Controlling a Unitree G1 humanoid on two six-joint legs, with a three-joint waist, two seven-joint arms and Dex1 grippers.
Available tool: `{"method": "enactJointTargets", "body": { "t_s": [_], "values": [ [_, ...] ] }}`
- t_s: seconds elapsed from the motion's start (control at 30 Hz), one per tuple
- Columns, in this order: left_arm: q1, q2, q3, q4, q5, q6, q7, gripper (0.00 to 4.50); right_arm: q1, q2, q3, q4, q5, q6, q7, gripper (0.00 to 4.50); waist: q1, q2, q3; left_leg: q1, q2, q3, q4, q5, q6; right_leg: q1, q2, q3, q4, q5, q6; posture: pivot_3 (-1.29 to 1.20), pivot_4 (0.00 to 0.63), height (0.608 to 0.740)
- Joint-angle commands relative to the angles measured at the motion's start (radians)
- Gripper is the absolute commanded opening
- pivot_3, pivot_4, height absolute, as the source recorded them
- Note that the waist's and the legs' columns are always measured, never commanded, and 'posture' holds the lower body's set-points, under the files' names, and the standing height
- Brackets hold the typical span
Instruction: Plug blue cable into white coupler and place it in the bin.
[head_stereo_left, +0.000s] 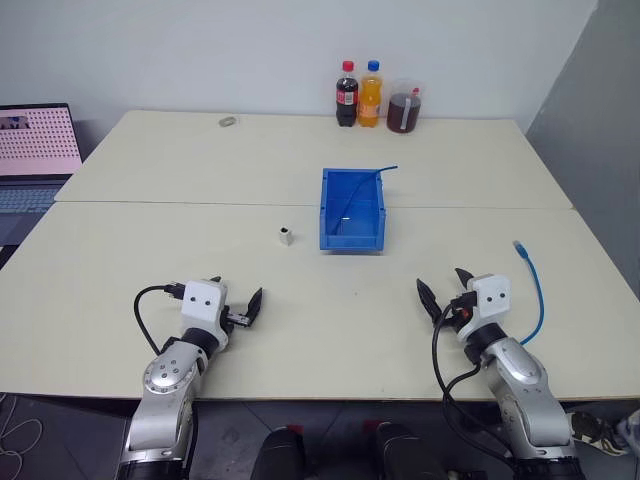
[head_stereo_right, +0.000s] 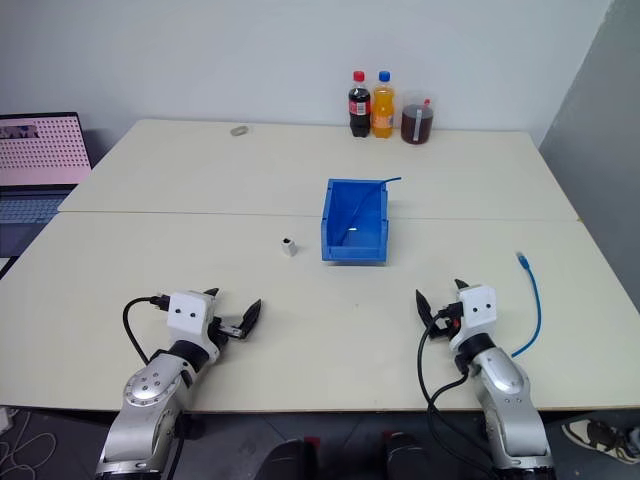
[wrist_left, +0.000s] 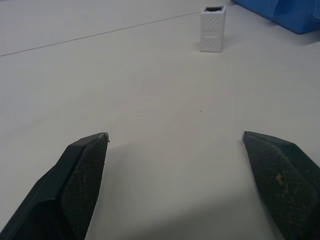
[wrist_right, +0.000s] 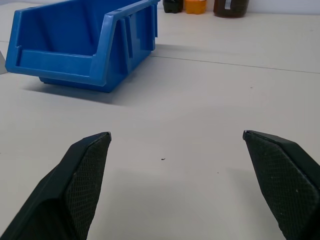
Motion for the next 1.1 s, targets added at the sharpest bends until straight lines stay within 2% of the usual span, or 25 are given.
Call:
{"method": "enactJointTargets", "body": {
  "t_s": [0.03, 0.53, 0.7, 0.8, 1.1],
  "values": [
    [-0.007, 0.01, 0.01, -0.014, -0.021, -0.025, -0.018, 4.5, -0.005, -0.006, -0.002, -0.023, -0.004, -0.027, 0.006, 4.5, 0.0, 0.0, 0.0, 0.0, 0.0, 0.0, 0.0, 0.0, 0.0, 0.0, 0.0, 0.0, 0.0, 0.0, 0.0, 0.0, 0.15, 0.74],
    [-0.009, 0.034, 0.009, -0.021, -0.005, 0.01, -0.026, 4.5, -0.006, -0.004, -0.002, -0.019, -0.001, -0.025, 0.016, 4.5, 0.0, 0.0, 0.0, 0.0, 0.0, -0.001, 0.0, 0.0, 0.0, 0.0, 0.0, -0.001, 0.0, 0.0, 0.0, 0.0, 0.15, 0.74],
    [-0.005, 0.072, -0.009, -0.092, -0.123, 0.015, -0.193, 4.5, -0.008, -0.007, -0.007, -0.02, 0.0, -0.025, 0.016, 4.5, 0.0, 0.0, 0.0, -0.001, 0.0, -0.001, 0.0, 0.0, 0.0, 0.0, 0.0, -0.001, 0.0, 0.0, 0.0, 0.0, 0.15, 0.74],
    [-0.056, 0.127, -0.068, -0.141, -0.149, 0.062, -0.292, 4.5, -0.006, -0.011, -0.022, -0.043, -0.004, -0.026, 0.001, 4.5, 0.002, 0.0, 0.0, -0.001, -0.001, -0.002, 0.001, 0.0, 0.0, 0.0, -0.001, -0.002, 0.0, 0.0, 0.0, 0.0, 0.15, 0.74],
    [-0.218, 0.24, -0.228, -0.246, -0.261, 0.282, -0.516, 4.5, -0.001, -0.069, -0.223, -0.166, 0.073, 0.112, -0.079, 4.5, -0.001, 0.0, 0.0, -0.003, -0.004, -0.004, 0.001, 0.0, 0.0, 0.0, -0.002, -0.003, 0.0, 0.0, 0.0, 0.0, 0.15, 0.74]
  ]
}}
